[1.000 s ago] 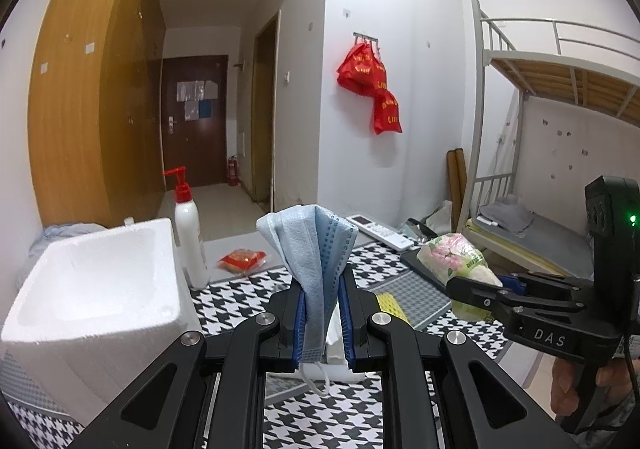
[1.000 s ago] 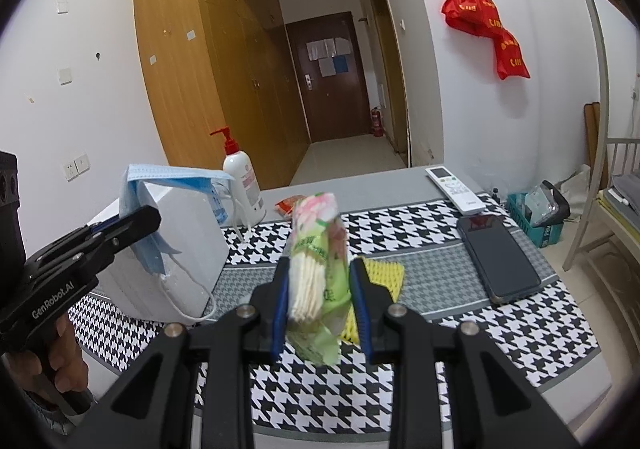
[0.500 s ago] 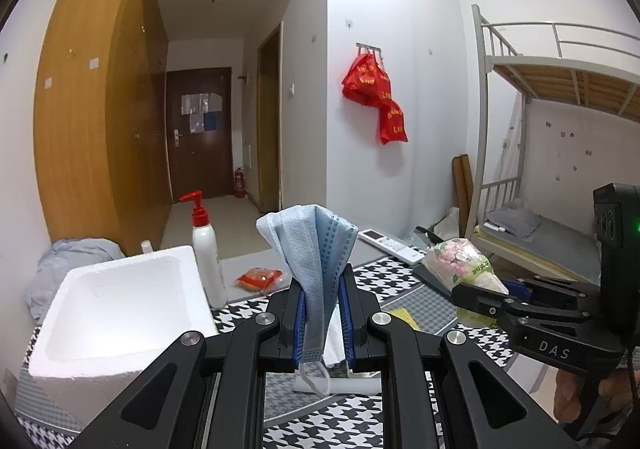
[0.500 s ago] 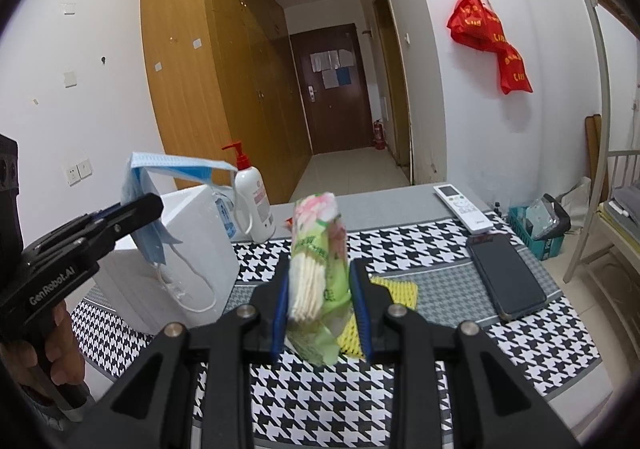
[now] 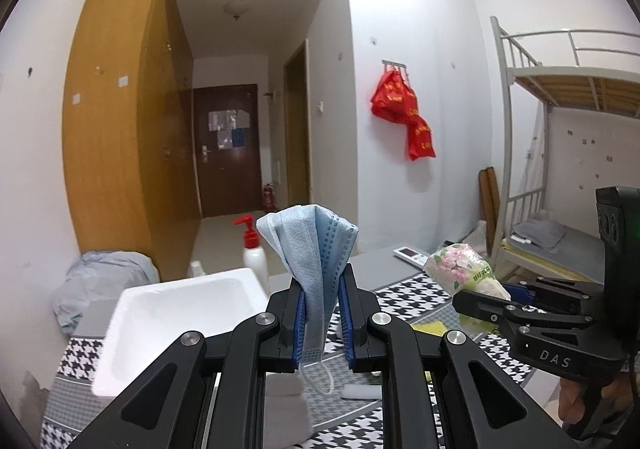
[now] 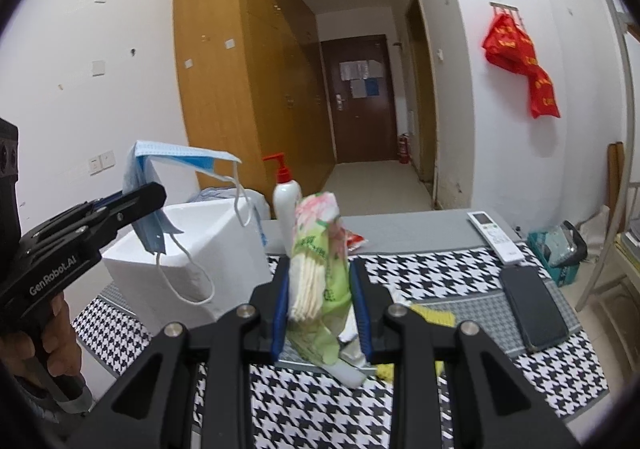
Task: Organize soft objects
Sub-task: 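Carry the mask over the white foam box and open left tool while right tool holds the packet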
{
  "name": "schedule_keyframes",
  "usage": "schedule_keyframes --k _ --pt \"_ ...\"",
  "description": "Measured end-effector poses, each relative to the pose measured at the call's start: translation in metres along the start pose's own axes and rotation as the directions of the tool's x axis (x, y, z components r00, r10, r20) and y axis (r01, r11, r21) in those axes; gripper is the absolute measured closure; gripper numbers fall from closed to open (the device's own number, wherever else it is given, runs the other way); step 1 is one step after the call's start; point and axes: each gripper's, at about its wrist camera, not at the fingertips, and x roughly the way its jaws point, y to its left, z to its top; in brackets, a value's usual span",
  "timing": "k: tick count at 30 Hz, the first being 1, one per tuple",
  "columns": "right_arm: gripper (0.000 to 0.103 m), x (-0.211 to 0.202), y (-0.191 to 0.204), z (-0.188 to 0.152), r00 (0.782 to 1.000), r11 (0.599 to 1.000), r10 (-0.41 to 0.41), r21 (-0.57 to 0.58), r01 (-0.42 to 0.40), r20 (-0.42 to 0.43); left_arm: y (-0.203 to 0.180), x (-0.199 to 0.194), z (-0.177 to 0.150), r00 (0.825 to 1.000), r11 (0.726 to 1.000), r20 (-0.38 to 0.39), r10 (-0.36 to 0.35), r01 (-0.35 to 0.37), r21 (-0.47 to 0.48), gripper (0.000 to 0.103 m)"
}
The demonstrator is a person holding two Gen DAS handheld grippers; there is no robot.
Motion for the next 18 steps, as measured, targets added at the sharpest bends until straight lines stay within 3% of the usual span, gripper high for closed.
schedule_keyframes --k 5,18 --pt "0.070 0.004 0.013 0.007 0.999 0.999 0.038 -0.020 -0.038 0.015 0.014 -0.011 0.003 0.999 0.999 0.024 0.046 -0.045 -0.015 0.087" --pt "0.070 0.023 0.051 0.018 0.993 0.991 0.118 -0.058 -0.118 0.007 0.052 -0.019 0.001 0.993 0.991 -0.003 0.118 -0.118 -0.056 0.087"
